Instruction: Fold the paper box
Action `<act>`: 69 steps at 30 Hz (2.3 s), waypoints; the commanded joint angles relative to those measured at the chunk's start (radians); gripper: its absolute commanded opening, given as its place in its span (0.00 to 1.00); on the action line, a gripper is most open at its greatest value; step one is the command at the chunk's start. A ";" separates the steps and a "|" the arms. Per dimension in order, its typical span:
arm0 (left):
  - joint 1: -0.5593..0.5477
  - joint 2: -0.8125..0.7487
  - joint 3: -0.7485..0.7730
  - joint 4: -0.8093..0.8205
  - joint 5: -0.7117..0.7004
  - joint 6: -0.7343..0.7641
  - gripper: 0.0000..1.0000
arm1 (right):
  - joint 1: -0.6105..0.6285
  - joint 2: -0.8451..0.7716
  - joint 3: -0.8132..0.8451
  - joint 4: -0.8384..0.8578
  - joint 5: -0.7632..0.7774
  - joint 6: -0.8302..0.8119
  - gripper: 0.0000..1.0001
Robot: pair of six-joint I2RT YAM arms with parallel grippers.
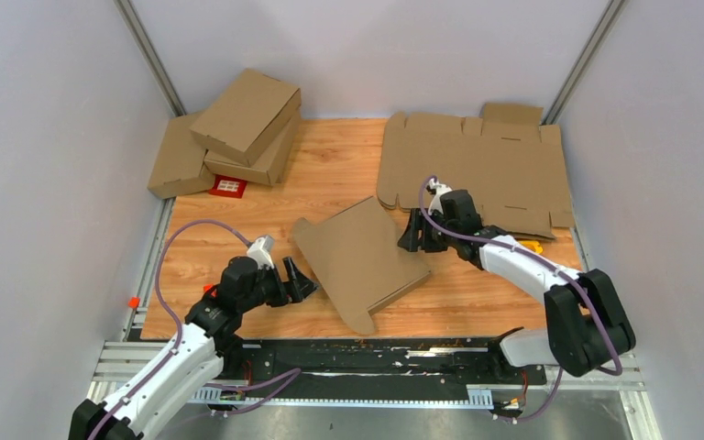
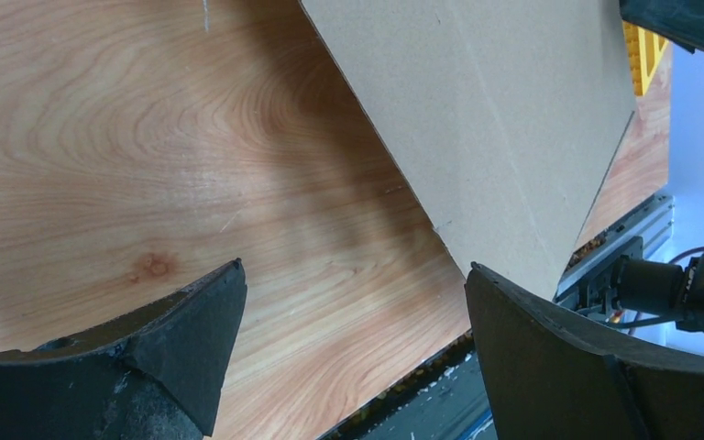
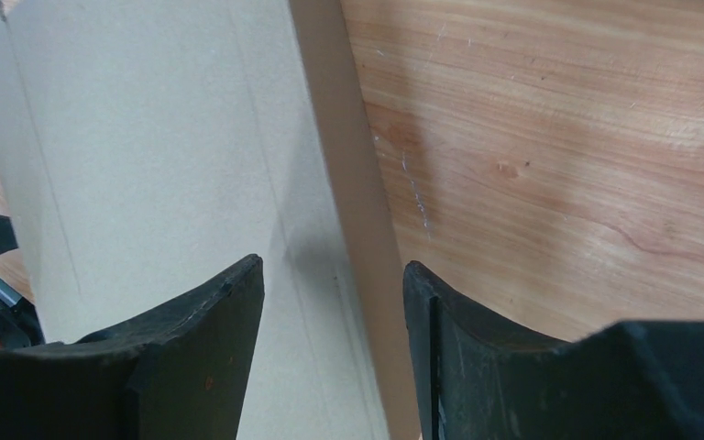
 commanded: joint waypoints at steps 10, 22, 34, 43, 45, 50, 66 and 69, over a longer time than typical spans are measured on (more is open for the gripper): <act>0.001 -0.014 -0.010 0.023 -0.011 -0.026 0.95 | -0.079 0.075 -0.087 0.241 -0.120 0.083 0.33; 0.001 -0.015 -0.065 0.078 -0.005 -0.051 0.91 | -0.181 0.203 -0.096 0.257 -0.185 0.141 0.04; -0.012 0.146 -0.126 0.332 -0.042 -0.091 0.87 | -0.205 0.231 -0.084 0.224 -0.144 0.121 0.03; -0.120 0.504 -0.087 0.666 -0.113 -0.124 0.87 | -0.205 0.281 -0.073 0.239 -0.155 0.108 0.01; -0.142 0.592 -0.051 0.739 -0.117 -0.125 0.86 | -0.201 0.286 -0.072 0.250 -0.170 0.103 0.01; -0.214 0.795 0.089 0.850 -0.155 -0.099 0.78 | -0.158 0.238 -0.062 0.219 -0.119 0.061 0.02; -0.271 1.033 0.405 0.900 0.006 0.051 0.75 | -0.021 0.150 -0.027 0.188 -0.048 -0.024 0.13; -0.280 1.016 0.424 0.874 0.022 0.083 0.75 | 0.016 0.151 -0.015 0.183 -0.045 -0.047 0.14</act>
